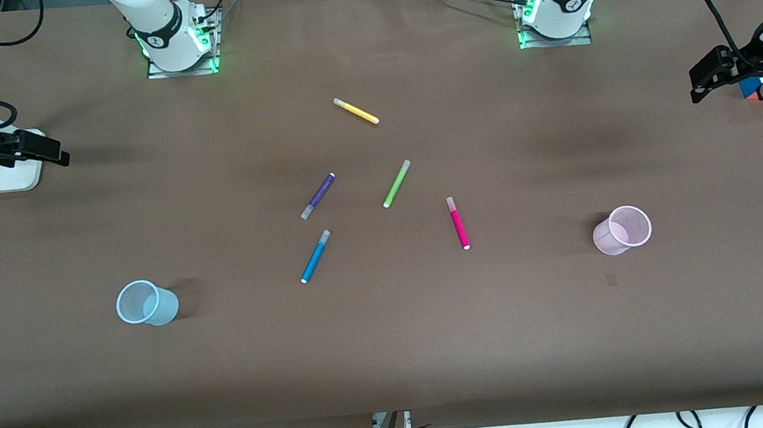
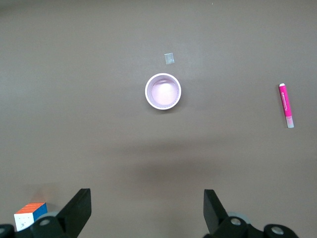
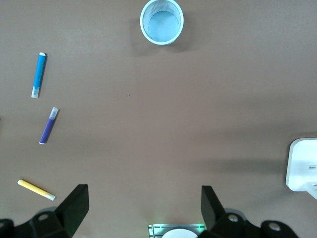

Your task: Place pink and blue markers in matching cups

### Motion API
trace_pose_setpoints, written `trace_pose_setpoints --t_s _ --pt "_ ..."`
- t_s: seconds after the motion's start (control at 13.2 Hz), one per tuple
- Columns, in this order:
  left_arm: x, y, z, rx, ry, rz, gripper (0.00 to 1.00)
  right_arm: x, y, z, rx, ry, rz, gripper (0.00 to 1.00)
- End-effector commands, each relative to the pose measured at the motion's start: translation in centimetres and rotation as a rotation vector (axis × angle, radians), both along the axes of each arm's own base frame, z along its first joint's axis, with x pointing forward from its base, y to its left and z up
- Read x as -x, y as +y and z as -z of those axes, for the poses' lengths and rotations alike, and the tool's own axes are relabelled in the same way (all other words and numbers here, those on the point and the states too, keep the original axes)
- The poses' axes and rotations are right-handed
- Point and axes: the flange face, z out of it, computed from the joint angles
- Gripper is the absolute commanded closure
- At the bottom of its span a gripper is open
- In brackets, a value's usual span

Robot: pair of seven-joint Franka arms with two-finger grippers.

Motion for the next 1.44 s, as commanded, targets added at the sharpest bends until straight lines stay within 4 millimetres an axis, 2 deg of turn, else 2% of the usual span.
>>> trace_pose_setpoints --t_s 0.0,0.38,1.28,1.36 --pt "0.7 0.1 -0.1 0.016 0.005 -0.003 0.00 -0.2 -0.1 -0.5 -0.002 0.006 -0.006 0.00" --pt "0.8 0.7 0.0 0.017 0.020 -0.017 0.00 -0.3 0.2 -0.3 -0.004 0.008 -0.021 0.00" --pt "0.7 0.2 -0.3 0.016 0.013 -0.012 0.00 -0.4 0.6 -0.2 -0.003 0.010 -0.027 0.00" --pt "0.7 0.2 -0.3 0.016 0.013 -0.012 0.00 -0.7 0.5 0.5 -0.001 0.019 -0.026 0.00"
